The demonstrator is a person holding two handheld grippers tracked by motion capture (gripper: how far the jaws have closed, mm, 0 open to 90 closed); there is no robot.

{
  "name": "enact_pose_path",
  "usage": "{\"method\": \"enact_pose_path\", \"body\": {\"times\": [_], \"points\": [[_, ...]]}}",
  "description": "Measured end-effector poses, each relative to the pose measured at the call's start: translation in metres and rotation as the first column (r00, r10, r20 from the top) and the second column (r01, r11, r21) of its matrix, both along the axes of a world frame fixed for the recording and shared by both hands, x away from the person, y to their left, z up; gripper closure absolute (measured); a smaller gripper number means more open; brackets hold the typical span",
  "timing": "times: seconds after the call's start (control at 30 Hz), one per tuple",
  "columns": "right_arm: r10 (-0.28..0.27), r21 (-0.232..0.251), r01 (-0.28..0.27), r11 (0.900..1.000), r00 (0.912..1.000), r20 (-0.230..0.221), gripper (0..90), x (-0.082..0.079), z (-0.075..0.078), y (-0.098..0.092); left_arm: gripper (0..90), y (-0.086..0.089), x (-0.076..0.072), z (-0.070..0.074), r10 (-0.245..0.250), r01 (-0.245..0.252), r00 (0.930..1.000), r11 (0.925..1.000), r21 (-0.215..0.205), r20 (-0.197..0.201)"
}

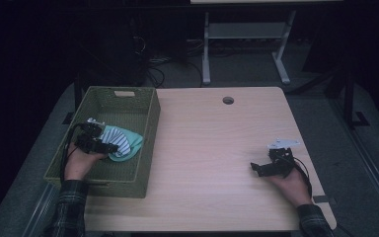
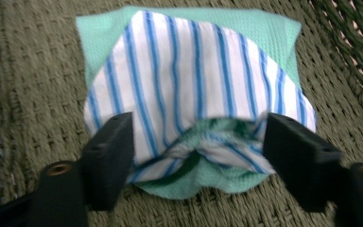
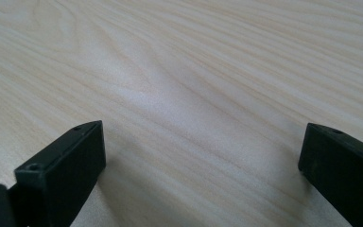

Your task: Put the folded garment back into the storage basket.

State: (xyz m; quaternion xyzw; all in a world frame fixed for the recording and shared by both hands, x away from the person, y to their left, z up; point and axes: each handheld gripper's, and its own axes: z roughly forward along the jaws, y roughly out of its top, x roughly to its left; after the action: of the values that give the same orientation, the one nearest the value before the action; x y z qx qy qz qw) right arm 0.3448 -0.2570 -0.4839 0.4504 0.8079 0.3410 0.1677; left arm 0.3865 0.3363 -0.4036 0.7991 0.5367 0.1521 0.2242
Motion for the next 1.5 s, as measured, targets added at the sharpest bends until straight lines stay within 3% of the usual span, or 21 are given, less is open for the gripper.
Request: {"method": "enact_pose_path", "body": {"times": [0.13, 0.43, 0.77, 1.13, 1.5], "points": [[-0.002, 0.000, 0.002, 1.000, 1.0000, -0.001, 1.0, 0.000, 0.000, 0.000, 14.6, 0.000, -0.001, 0.005, -0.007, 0.007, 0.9997, 0.9997, -0.025, 0.022], [-0.002, 0.000, 0.002, 1.000, 1.0000, -0.002, 1.0, 0.000, 0.000, 0.000, 14.4, -0.009, -0.005, 0.023, -0.023, 0.026, 0.9988, 0.9974, -0.068, 0.044], [-0.002, 0.000, 0.002, 1.000, 1.0000, -0.002, 1.0, 0.000, 0.000, 0.000, 14.6, -0.038, -0.010, 0.048, -0.088, 0.097, 0.9925, 0.9884, -0.117, 0.085], [-0.002, 0.000, 0.002, 1.000, 1.0000, -0.002, 1.0, 0.000, 0.000, 0.000, 14.8, -0.084, -0.018, 0.069, -0.190, 0.209, 0.9720, 0.9668, -0.146, 0.139], [-0.002, 0.001, 0.002, 1.000, 1.0000, -0.002, 1.0, 0.000, 0.000, 0.000, 14.8, -0.130, -0.024, 0.076, -0.278, 0.307, 0.9447, 0.9373, -0.166, 0.174]]}}
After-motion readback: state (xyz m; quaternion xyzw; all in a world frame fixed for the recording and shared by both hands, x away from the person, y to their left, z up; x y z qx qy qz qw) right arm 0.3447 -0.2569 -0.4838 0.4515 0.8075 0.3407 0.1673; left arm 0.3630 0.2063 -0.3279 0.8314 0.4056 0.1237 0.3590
